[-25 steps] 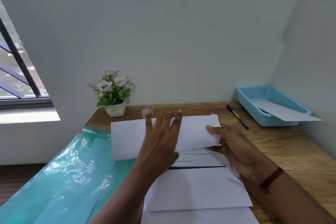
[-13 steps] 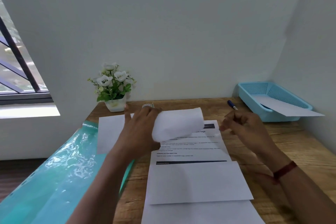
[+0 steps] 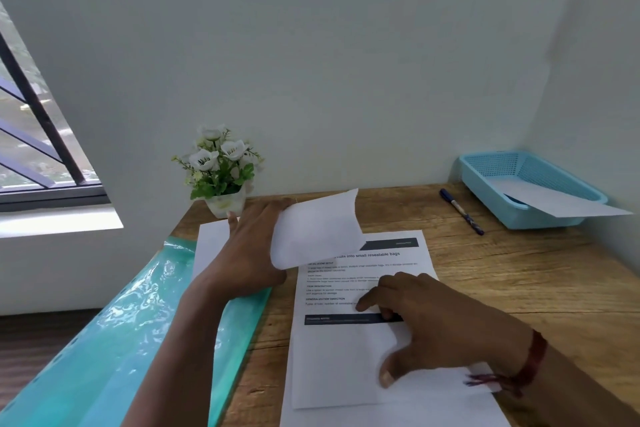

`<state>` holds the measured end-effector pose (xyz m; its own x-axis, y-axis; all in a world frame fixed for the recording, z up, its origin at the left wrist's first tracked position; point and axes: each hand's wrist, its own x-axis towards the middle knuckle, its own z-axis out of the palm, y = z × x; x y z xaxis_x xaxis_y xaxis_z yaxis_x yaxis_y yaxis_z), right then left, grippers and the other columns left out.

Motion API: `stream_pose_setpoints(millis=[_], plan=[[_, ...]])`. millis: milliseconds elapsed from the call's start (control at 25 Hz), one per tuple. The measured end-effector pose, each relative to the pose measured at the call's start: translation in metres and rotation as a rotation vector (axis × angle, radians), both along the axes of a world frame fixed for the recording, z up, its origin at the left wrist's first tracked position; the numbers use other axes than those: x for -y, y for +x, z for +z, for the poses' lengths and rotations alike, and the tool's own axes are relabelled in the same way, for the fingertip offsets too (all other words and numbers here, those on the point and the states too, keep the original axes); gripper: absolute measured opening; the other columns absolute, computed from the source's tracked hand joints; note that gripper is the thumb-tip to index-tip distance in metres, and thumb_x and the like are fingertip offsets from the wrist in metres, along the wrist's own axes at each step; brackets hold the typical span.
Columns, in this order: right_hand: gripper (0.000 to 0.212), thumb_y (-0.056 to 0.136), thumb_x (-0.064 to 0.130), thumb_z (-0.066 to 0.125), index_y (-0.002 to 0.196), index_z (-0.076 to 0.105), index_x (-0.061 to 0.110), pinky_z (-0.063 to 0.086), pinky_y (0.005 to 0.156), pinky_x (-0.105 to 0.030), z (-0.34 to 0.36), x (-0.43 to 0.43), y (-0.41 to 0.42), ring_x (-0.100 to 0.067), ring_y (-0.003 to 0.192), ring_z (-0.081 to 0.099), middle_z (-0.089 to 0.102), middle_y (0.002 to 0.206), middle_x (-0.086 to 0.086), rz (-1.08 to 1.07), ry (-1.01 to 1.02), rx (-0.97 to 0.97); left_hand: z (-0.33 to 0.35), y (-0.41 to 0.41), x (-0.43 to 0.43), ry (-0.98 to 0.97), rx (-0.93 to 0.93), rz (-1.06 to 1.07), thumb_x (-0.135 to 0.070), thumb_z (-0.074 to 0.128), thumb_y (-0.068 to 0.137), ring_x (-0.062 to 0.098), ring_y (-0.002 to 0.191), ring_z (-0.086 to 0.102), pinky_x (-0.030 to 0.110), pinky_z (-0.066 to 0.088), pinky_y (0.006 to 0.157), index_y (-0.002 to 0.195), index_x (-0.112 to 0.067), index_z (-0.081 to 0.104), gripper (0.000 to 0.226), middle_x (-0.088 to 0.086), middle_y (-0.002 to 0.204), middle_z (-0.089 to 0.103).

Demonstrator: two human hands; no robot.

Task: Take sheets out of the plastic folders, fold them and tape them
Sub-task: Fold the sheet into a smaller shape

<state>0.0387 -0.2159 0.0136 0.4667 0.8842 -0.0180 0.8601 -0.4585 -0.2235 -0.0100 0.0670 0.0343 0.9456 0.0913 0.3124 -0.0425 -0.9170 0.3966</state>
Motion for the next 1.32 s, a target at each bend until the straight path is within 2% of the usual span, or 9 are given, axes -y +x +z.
stream_pose_setpoints(millis=[200,280,400,600,760,840,920,1080,1320], plan=[[0.052,0.069,0.053,0.078,0.115,0.061,0.036,0.038,0.072,-0.013,0.000,0.000,0.005,0.004,0.088,0.048,0.052,0.095,0.023,-0.030,0.093,-0.169,0.002,0.001,0.001,-0.024,0.109,0.069,-0.023,0.084,0.059,0.021,0.129,0.035,0.061,0.022,0.114,0.134,-0.034,0.032,0.092,-0.004,0.134,0.042],[0.030,0.077,0.040,0.077,0.103,0.067,0.031,0.043,0.068,-0.016,0.005,0.003,0.009,-0.002,0.082,0.053,0.060,0.094,0.014,-0.084,0.154,-0.204,0.000,0.003,-0.002,-0.027,0.143,0.096,-0.023,0.084,0.058,0.021,0.127,0.038,0.062,0.027,0.111,0.133,-0.036,0.032,0.092,-0.004,0.133,0.044],[0.003,0.086,0.025,0.071,0.089,0.070,0.025,0.041,0.063,-0.012,0.016,0.017,0.020,0.004,0.072,0.058,0.066,0.084,0.014,-0.183,0.289,-0.287,-0.002,0.005,-0.005,-0.024,0.163,0.115,-0.021,0.085,0.056,0.021,0.124,0.041,0.062,0.032,0.108,0.132,-0.036,0.033,0.093,-0.004,0.132,0.046],[0.011,0.092,0.024,0.063,0.086,0.071,0.029,0.045,0.067,-0.026,0.027,0.047,0.040,-0.011,0.074,0.062,0.071,0.081,0.007,-0.404,0.516,-0.251,-0.003,0.004,-0.005,0.015,0.154,0.111,-0.021,0.084,0.058,0.025,0.128,0.038,0.063,0.023,0.112,0.134,-0.032,0.032,0.093,-0.001,0.135,0.044],[0.020,0.094,0.022,0.060,0.081,0.067,0.036,0.039,0.062,-0.019,0.028,0.049,0.044,0.006,0.074,0.059,0.066,0.076,0.027,-0.535,0.698,-0.156,-0.003,0.003,-0.003,0.040,0.139,0.105,-0.024,0.084,0.062,0.026,0.132,0.035,0.061,0.008,0.117,0.137,-0.029,0.032,0.091,0.001,0.138,0.042],[0.024,0.094,0.021,0.060,0.082,0.066,0.041,0.038,0.063,-0.017,0.028,0.045,0.042,0.009,0.077,0.058,0.066,0.073,0.026,-0.565,0.790,-0.119,-0.003,0.002,0.000,0.061,0.129,0.094,-0.026,0.083,0.064,0.025,0.134,0.033,0.057,0.001,0.118,0.138,-0.028,0.032,0.090,0.001,0.139,0.042],[0.019,0.095,0.021,0.059,0.094,0.069,0.037,0.039,0.066,-0.010,0.028,0.042,0.040,0.011,0.081,0.058,0.066,0.082,0.026,-0.590,0.848,-0.112,-0.004,0.003,0.002,0.085,0.123,0.085,-0.026,0.082,0.064,0.025,0.135,0.031,0.058,-0.001,0.118,0.138,-0.028,0.030,0.090,0.001,0.139,0.040],[0.018,0.093,0.019,0.062,0.105,0.072,0.027,0.037,0.067,0.002,0.025,0.041,0.041,0.022,0.081,0.055,0.062,0.087,0.029,-0.600,0.863,-0.119,-0.010,0.006,0.005,0.182,0.145,0.077,-0.025,0.082,0.063,0.023,0.132,0.030,0.065,0.004,0.116,0.135,-0.031,0.029,0.090,-0.001,0.136,0.039],[0.020,0.092,0.021,0.064,0.108,0.074,0.025,0.035,0.072,0.004,0.025,0.040,0.041,0.026,0.088,0.053,0.061,0.092,0.033,-0.505,0.766,-0.075,-0.014,0.009,0.012,0.254,0.154,0.068,-0.034,0.078,0.065,0.022,0.132,0.026,0.064,-0.001,0.116,0.139,-0.028,0.025,0.091,-0.002,0.134,0.034]])
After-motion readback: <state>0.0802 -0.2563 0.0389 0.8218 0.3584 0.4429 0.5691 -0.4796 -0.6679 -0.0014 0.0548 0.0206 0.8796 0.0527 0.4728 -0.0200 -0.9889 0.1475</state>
